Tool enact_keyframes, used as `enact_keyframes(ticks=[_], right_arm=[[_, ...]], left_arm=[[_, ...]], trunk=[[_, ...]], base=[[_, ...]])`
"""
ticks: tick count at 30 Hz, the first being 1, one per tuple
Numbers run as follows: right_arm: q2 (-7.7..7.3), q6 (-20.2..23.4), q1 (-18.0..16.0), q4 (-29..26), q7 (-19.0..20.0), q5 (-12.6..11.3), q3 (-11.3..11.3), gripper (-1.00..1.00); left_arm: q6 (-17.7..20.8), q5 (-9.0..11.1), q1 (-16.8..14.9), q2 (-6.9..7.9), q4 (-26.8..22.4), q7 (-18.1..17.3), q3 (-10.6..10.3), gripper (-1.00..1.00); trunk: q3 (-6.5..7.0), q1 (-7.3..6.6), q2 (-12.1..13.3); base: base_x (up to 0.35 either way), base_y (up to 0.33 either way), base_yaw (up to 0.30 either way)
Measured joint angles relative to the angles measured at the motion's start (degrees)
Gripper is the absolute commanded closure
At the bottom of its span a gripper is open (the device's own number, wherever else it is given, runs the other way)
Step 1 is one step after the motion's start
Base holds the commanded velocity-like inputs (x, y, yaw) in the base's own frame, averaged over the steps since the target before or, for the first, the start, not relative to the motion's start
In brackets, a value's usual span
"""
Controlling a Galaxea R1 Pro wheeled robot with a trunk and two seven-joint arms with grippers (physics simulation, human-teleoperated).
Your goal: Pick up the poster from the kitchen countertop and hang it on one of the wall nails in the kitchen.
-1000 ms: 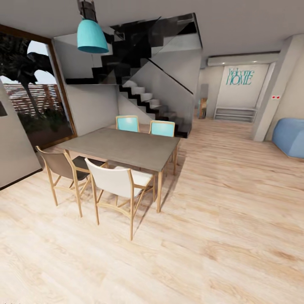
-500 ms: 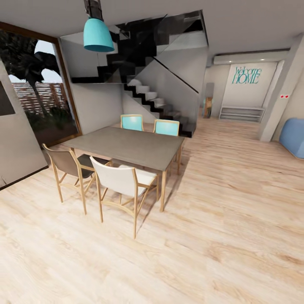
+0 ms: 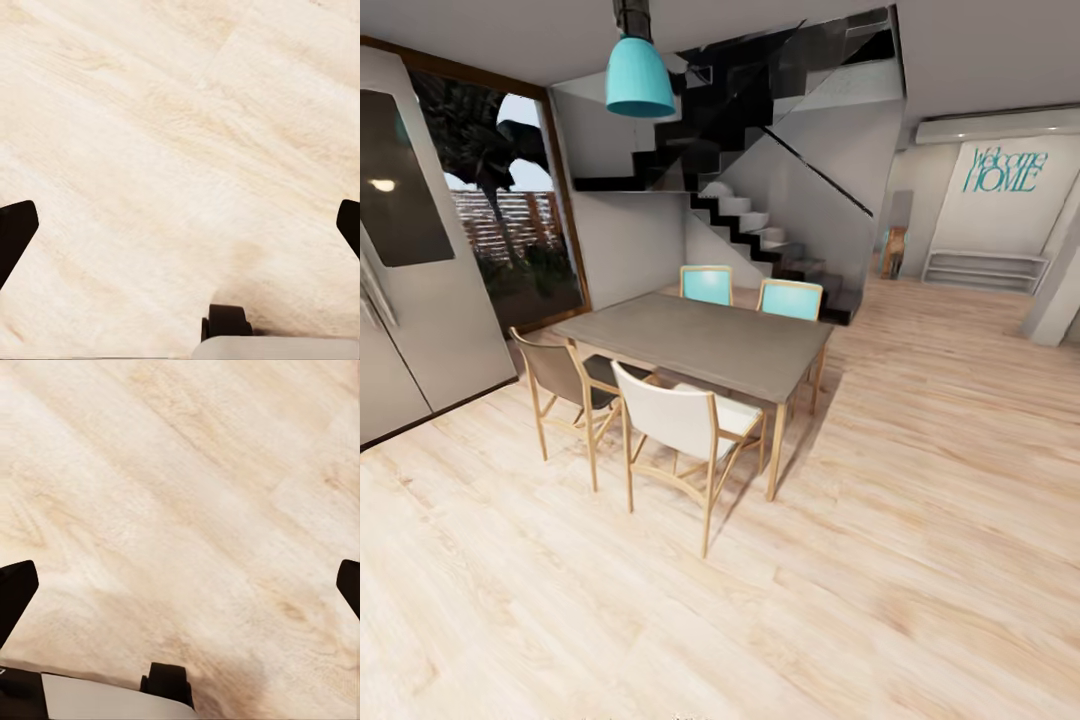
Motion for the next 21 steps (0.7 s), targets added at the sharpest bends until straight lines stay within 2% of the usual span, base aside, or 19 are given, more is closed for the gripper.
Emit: enact_keyframes(ticks=[2,10,17,21], right_arm=[[0.01,-0.03,-0.01,0.00,-1.39,-0.07,-0.02,-1.00],[0.01,-0.14,-0.03,-0.01,-2.18,-0.26,0.02,-1.00],[0.01,-0.56,-0.04,-0.02,-2.22,-0.27,0.13,-1.00],[0.04,-2.51,-0.03,-0.01,-2.23,-0.26,0.04,-1.00]], left_arm=[[0.00,0.00,0.00,0.00,0.00,0.00,0.00,-1.00],[0.00,0.04,0.00,0.00,-0.03,0.00,-0.04,-1.00],[-0.02,0.07,-0.01,0.00,-0.06,0.00,-0.06,-1.00],[-0.01,0.07,0.00,0.00,-0.08,0.00,-0.02,-1.00]], trunk=[[-0.11,0.00,0.00],[-0.50,0.00,0.00],[-0.70,0.00,0.00],[-0.88,0.00,0.00]], base=[[0.000,0.000,0.235],[0.000,-0.007,0.194],[0.000,-0.193,0.120],[0.000,-0.112,0.208]])
